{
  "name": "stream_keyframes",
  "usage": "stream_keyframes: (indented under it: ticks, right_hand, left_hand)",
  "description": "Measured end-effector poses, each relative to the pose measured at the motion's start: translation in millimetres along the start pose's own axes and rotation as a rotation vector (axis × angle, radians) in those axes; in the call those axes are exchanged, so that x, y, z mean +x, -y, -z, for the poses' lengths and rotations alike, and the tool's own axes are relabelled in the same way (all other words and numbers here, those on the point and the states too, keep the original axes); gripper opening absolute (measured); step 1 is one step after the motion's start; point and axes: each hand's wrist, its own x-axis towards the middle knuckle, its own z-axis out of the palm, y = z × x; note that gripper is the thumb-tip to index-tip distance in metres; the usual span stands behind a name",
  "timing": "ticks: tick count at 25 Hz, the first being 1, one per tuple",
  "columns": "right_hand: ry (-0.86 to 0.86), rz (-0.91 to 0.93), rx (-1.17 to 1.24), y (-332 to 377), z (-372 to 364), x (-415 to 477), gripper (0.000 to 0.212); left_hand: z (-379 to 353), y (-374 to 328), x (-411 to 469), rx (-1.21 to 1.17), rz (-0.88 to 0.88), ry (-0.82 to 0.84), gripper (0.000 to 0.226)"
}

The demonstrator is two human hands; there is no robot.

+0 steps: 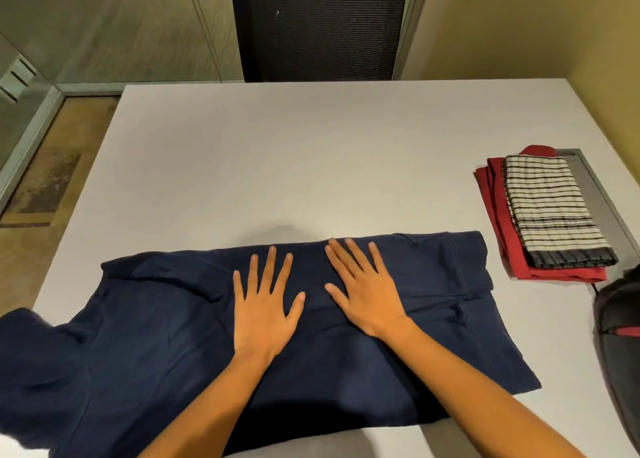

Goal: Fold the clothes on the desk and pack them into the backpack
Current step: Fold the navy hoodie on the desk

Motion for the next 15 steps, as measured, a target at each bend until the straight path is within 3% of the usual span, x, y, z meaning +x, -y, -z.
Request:
stream_keyframes:
  ticks: [6,9,15]
  right_hand:
    - [-0.051,-0.304,-0.062,-115.7,10.6,-35.4,0.065]
    - [-0.086,-0.493,-0.052,-113.3,6.9,-35.1,0.068]
    - [-0.036,-0.630,0.081,-127.6,9.5,-39.1,0.069]
  left_hand:
    - [1.5,-0.5,-0.4,-0.001,-0.003,0.002,0.069]
    - [1.9,-0.4,-0.2,0.003,-0.001,0.000,0.069]
    - [-0.4,1.3,0.7,-0.015,-0.017,0.008,0.069]
